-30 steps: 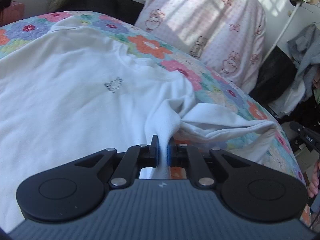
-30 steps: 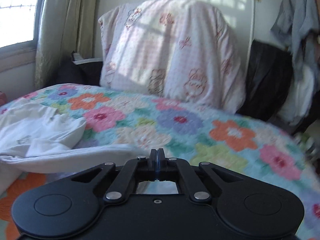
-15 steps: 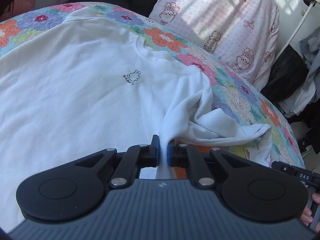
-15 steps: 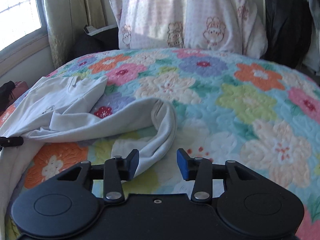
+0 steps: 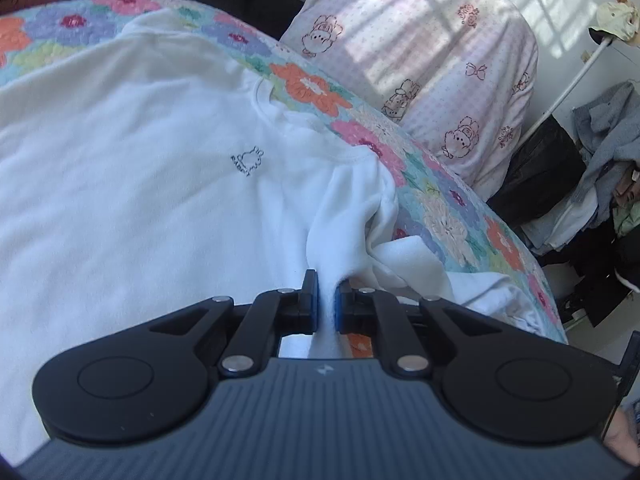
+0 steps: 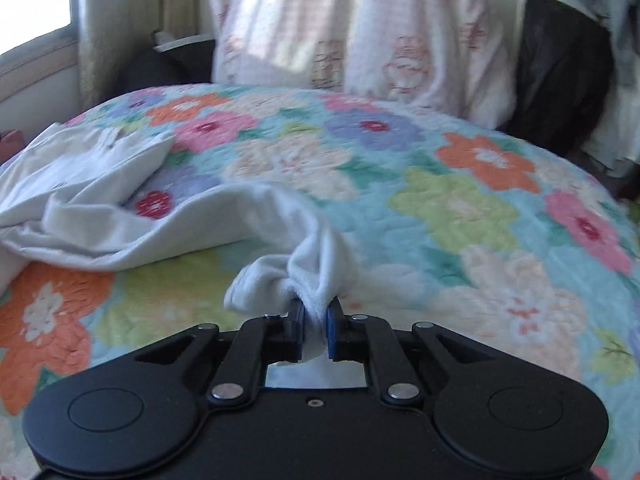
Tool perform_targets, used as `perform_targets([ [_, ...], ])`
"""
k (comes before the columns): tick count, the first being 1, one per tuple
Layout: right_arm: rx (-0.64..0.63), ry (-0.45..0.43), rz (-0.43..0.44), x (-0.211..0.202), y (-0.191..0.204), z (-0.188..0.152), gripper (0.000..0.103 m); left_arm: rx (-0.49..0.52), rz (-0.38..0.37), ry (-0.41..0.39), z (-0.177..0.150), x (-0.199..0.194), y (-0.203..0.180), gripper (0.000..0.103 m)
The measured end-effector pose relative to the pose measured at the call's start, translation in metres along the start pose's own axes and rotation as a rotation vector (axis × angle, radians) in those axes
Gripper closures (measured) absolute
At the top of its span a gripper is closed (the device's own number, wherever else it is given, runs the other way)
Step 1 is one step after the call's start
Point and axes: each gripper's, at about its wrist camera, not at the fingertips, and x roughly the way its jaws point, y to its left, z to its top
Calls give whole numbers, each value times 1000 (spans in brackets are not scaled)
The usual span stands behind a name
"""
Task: Fold clothes
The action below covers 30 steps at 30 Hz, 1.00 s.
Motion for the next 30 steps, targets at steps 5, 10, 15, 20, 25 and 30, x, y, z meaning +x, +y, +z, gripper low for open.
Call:
perform_targets([
  [5,76,-55,-209,-24,-70,-1,91,46,-86,52,-8,10,-23,94],
  [10,-7,-84,-329,-56,-102,10,92,207,-74,171,-34,32,-70,93],
  [15,-26,-87,-435,-79,-128,0,92,304,6,179,-49,38,-88,93],
  [20,-107,45,-474,-41,-132,-28,92,261,20,233,-47,40,-68,93],
  [25,-11,82,-480,-9,-156,-22,88,257,31,248,-50,35,-64,93],
  [30,230,81,-546,-9,-191,-25,86,274,6,244,-53,33,-69,93],
])
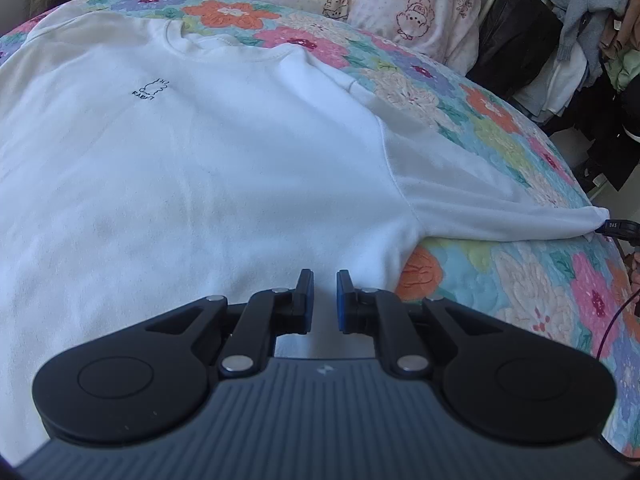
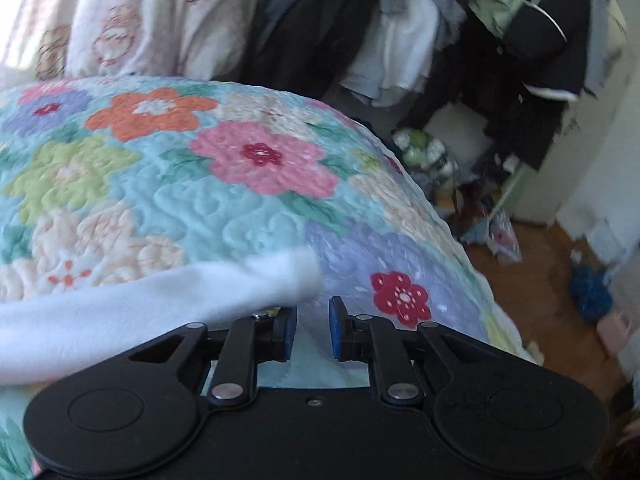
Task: Fold clothes
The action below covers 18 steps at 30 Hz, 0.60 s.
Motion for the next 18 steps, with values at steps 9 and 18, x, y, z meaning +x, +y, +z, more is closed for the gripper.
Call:
perform_targets([
  [9,317,71,367,-20,-32,-38,71,154,-48,-25,-3,6,-47,82],
  [18,241,-3,397,15,-8,-26,79,142,-2,-14,0,11,-46,80],
])
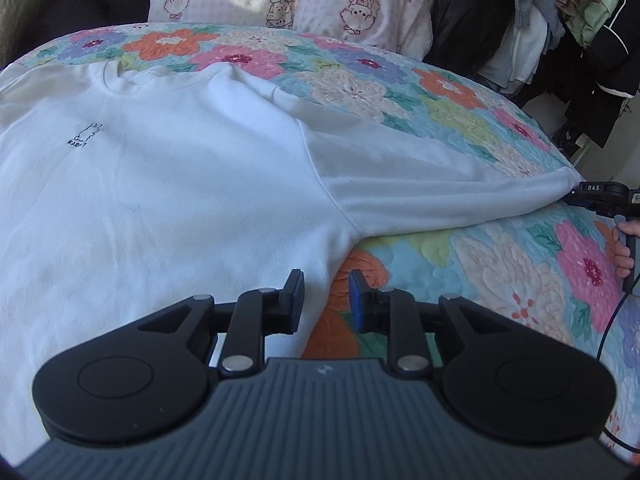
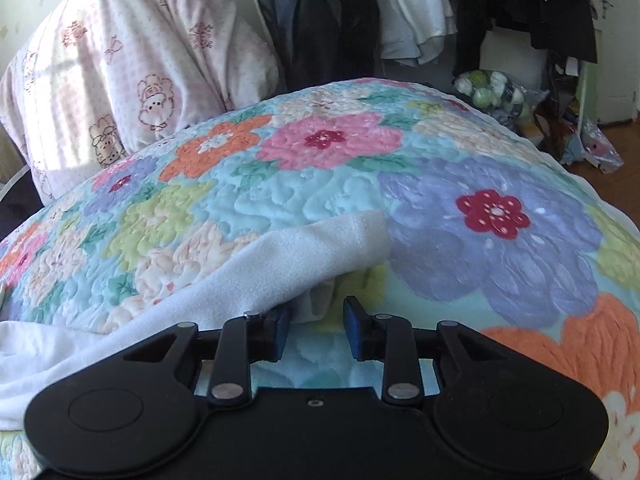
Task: Fold clothes
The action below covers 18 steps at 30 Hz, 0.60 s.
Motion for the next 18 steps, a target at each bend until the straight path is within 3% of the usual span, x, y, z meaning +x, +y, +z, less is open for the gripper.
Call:
perform_targets([
  [1,-27,10,5,2,5,4,95,-11,4,1,0,0,3,80],
  [4,-79,5,-8,-15,16,17,96,-36,15,-1,1,-3,12,80],
  [8,-204,-128,-58,-72,18,23,97,-61,22,-9,1,-4,20,80],
  [10,-264,-140,-91,-85,12,17,98,-68,25,-7,0,-4,22,80],
  [13,-233,-79,-191,-85,-7,7,102,-65,18,0,-1,-3,19,80],
  [18,-20,-15,-82,-94,-43,-4,102,-23,12,-4,-1,-5,9,79],
])
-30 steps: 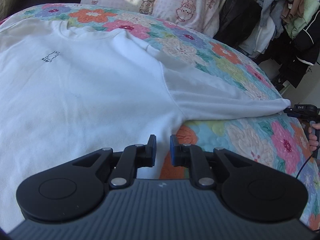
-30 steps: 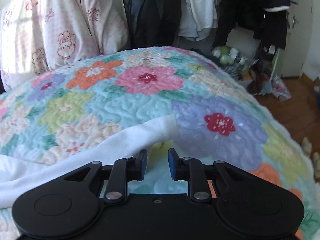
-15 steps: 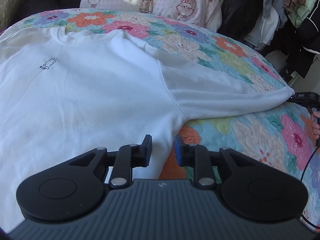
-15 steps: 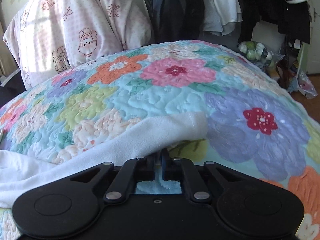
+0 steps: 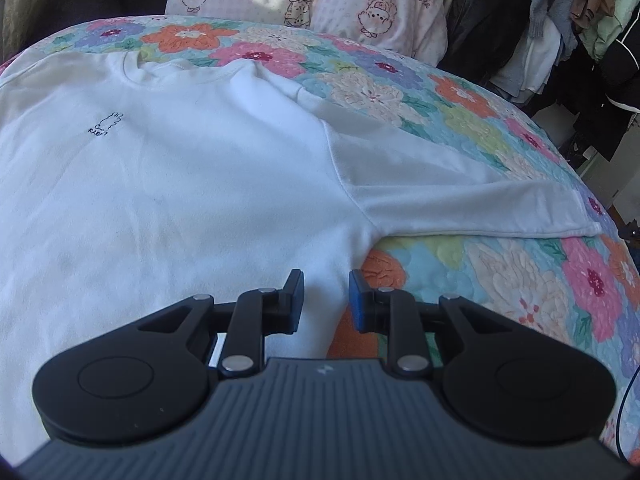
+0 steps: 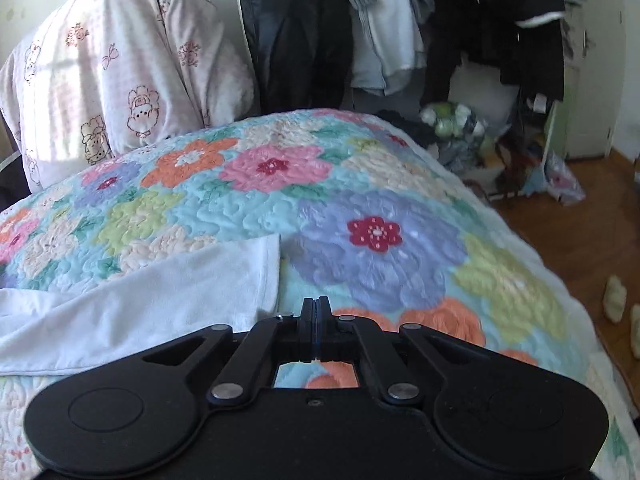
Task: Fold clothes
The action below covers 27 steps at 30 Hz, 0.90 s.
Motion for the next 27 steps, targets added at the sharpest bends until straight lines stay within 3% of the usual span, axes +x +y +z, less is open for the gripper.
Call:
perform_targets([
  [2,57,31,53,6,-4,-2,94,12,0,-4,-1,1,-3,70],
  [5,203,54,164,21,-8,-5,79,33,11,11,-3,4,-7,70],
  [6,260,69,196,28,-10,-7,62,45,20,15,-4,5,-9,70],
  [7,305,86,209,35,-8,-11,52,58,30,16,-4,6,-10,70],
  [9,314,98,205,45,1,-15,50,80,45,16,-5,8,-11,68],
  [11,267,94,180,51,14,-18,50,81,54,17,-6,11,-11,62],
  [13,212,87,154,56,26,-19,94,83,63,17,-7,13,-10,62],
  [16,57,-24,111,15,44,-20,95,89,67,12,-7,9,-12,62],
  [19,47,-90,84,-34,34,-28,96,97,64,-2,-5,4,-14,61],
  [21,6,-54,50,-46,27,-41,98,93,57,2,-4,4,-14,61],
  [24,-47,80,20,-29,20,-62,98,88,58,29,-8,5,-13,61],
  [27,-76,90,-21,-21,24,-75,98,96,76,52,-11,4,-11,61],
])
